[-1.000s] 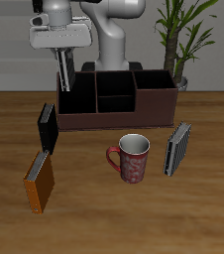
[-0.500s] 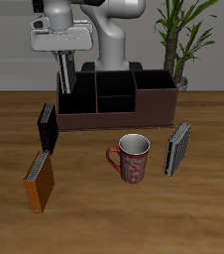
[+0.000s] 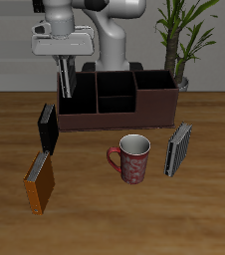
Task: Place the right striped book into the back desk caddy's left compartment and place the orange book into the back desk caddy's left compartment and place the red mug into the back desk caddy's right compartment
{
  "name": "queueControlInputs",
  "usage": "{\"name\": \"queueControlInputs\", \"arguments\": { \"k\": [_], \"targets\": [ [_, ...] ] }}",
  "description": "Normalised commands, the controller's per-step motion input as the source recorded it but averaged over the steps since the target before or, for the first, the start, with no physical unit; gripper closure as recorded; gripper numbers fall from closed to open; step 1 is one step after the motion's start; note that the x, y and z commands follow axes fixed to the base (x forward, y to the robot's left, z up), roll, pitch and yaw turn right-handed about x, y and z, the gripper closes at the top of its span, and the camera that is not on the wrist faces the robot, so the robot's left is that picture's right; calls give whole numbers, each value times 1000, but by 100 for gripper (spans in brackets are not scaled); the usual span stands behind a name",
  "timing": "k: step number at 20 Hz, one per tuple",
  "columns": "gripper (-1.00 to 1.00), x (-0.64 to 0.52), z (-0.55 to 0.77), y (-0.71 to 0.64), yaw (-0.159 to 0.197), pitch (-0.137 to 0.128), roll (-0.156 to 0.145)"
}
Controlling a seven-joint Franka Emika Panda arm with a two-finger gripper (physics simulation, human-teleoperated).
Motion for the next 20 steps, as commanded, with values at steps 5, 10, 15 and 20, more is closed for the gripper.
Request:
{"name": "queueControlInputs", "arguments": {
  "k": [5,10,15,20],
  "targets": [
    [100,-20,-108,13,8,38,3],
    [100,22,-152,-1,-4,42,-4],
    [100,3,-114,27,4,33,1],
    [100,12,-47,34,11,0,2]
  ]
}}
